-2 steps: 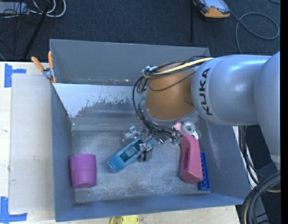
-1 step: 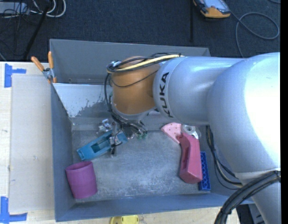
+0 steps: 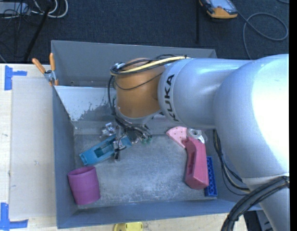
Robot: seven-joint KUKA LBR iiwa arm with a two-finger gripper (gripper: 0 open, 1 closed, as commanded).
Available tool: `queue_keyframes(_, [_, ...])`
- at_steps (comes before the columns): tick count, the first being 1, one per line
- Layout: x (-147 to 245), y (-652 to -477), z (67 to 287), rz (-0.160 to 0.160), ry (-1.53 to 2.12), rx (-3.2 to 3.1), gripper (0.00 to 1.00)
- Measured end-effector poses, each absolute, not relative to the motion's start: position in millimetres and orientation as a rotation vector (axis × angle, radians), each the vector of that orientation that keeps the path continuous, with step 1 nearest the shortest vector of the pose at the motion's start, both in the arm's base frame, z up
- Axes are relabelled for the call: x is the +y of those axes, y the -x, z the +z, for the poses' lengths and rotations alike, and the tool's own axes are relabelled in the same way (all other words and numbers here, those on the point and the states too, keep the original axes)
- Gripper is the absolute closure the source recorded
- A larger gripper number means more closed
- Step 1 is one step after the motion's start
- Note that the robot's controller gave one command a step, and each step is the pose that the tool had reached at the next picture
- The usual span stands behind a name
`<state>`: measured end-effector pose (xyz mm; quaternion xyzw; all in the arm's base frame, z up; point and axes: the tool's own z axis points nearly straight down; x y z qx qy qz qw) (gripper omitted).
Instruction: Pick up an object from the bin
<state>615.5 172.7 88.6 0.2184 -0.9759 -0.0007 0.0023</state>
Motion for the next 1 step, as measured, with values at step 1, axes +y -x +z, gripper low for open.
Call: queue_keyframes(1, [180.8,-608.1,134.7,0.002,-0.673,-3.054,1.0])
